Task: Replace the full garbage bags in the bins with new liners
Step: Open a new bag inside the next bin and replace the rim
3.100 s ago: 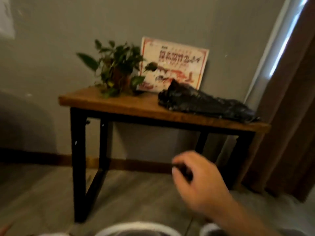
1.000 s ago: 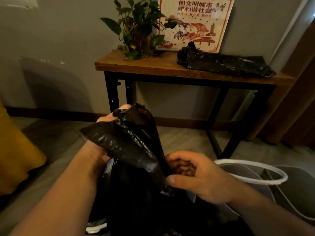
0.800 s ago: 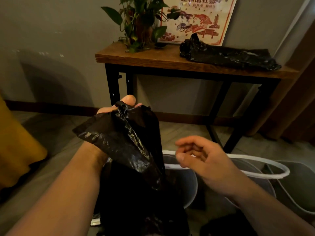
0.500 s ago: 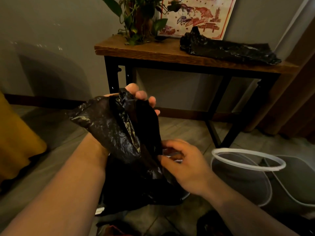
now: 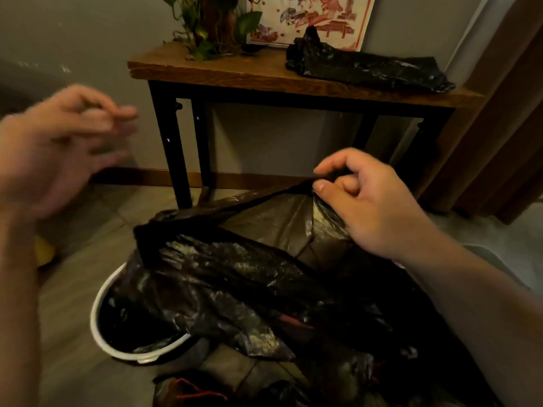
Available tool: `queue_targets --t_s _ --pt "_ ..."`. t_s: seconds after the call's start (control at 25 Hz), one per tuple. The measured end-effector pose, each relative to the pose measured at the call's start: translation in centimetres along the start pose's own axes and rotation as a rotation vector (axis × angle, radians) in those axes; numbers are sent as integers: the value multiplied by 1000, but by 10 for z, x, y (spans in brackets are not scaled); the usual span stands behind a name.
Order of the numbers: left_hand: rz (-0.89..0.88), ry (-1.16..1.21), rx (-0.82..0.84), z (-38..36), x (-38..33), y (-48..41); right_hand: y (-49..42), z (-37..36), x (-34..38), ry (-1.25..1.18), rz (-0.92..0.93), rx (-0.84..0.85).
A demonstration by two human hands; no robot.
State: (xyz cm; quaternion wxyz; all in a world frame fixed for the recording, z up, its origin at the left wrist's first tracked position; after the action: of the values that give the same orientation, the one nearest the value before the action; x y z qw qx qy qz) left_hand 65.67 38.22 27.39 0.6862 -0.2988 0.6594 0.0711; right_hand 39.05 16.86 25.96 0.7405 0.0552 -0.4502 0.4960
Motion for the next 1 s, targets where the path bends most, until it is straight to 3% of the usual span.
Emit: queue_targets --t_s 0.04,0.16,0.2,0.28,0.36,0.52,0.68,0.92,1.0 --pt "-32 -99 83 -29 -11 -7 -5 1 4 -37 -9 31" --pt "-35 -623 574 -171 1 4 -15 9 13 -196 -86 88" --pt "-43 -774 630 -198 14 6 -16 15 14 -238 -100 105" --pt "-103 -1040 564 -216 33 -3 -12 32 23 -193 -25 172" --pt "-54 -1229 470 -201 37 -9 1 45 23 107 68 274" --pt "-99 -1232 413 -180 28 -15 39 63 -9 745 38 178" --pt "-38 -1266 484 -183 42 -13 61 69 -25 752 -8 -50" --pt "101 -1380 536 -187 73 2 98 33 -49 1034 86 170" --pt "101 -1457 551 -190 84 10 110 30 -62 1156 28 191"
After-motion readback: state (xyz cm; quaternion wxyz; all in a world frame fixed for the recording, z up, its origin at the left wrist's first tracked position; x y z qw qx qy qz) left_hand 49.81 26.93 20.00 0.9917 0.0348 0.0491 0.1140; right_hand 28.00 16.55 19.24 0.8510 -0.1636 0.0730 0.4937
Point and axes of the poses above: each hand's wrist, its own y-axis away from the middle knuckle, its own z-axis out of the back of the hand, x = y × z, the point moved 10 cm from there along -y, towards the middle knuckle, and after that the axes turned 5 degrees about y, right-handed, at the moved point
